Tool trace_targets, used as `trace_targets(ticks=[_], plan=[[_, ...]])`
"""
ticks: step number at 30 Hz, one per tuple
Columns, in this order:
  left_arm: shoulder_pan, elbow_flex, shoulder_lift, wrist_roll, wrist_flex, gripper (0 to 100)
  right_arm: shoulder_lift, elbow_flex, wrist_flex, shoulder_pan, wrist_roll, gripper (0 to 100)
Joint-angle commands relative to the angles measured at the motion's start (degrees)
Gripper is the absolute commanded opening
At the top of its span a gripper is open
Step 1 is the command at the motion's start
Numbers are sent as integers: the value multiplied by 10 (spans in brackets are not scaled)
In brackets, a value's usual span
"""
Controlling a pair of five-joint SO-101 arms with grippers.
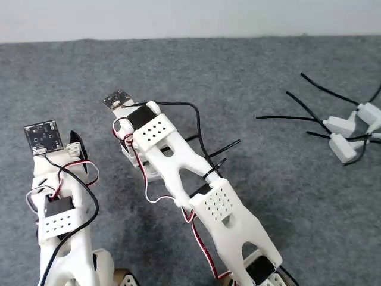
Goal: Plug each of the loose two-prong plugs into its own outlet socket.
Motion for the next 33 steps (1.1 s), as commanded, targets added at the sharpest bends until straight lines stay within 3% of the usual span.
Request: trace_targets(ticks=[1,9,16,24,33], plan=[[-1,-33,1,7,-18,126,-6,-47,62,-15,36,157],[-2,-33,1,7,-18,126,-200,-16,66,26,127,161],[-2,-33,1,7,-17,126,-373,206,64,35,273,162],[0,-33,1,7,-17,126,-396,370,62,30,413,162],[1,-32,1,6,-17,126,-396,455,-14,-44,408,162]])
